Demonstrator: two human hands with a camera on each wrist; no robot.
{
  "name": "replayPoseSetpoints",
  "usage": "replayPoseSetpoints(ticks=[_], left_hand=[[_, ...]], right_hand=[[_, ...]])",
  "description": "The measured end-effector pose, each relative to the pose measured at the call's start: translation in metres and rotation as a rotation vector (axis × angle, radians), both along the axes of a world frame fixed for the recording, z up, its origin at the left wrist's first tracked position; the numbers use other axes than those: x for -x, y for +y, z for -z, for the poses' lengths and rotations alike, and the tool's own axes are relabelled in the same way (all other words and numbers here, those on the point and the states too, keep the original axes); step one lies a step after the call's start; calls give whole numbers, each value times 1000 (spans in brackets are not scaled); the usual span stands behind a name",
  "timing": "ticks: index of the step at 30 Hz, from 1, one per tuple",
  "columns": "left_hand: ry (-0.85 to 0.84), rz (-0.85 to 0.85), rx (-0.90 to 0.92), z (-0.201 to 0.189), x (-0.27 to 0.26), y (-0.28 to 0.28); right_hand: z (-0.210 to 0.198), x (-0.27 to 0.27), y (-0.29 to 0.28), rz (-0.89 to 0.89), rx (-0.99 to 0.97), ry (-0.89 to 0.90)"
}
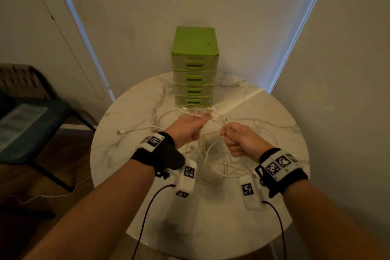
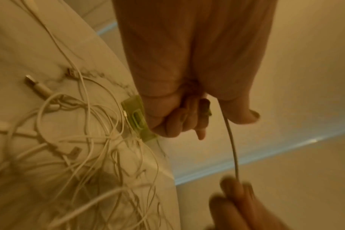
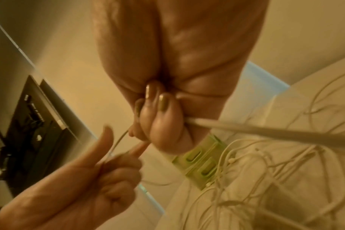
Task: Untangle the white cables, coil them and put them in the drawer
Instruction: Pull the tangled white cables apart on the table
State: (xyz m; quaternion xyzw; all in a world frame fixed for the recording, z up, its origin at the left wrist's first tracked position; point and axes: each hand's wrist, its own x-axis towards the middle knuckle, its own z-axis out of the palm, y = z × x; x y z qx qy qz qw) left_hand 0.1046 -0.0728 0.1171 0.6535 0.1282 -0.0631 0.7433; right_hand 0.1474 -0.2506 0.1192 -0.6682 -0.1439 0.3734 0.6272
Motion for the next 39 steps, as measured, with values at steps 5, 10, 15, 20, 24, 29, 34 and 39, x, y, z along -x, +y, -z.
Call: replayPoseSetpoints(ticks=[5,10,15,20,24,29,34,39], left_hand=[[-130,-42,-130,-5,3,-31],[-109,-404,-221,-17,5,-2],[-127,-592,-321,-22,15,30],[-159,-631,-389,-26,15,34],[-129,-481,-392,-25,18,26],[-85,-193,-435,-24,32,5],[-74,-29,-361,-16,63,-4],[-119,37,-359,-7,105,5]], right_hand=[[-2,7,6,-74,-68,-21],[1,-1,-21,-101,83,-190],[3,-8,-44,-99,114,-209],[3,-1,-47,-167,176,-299],[3,11,-42,-225,282,-348],[-8,32,-22,-143,284,-311],[-17,73,24,-97,248,-408],[-7,114,45,-13,183,-262]])
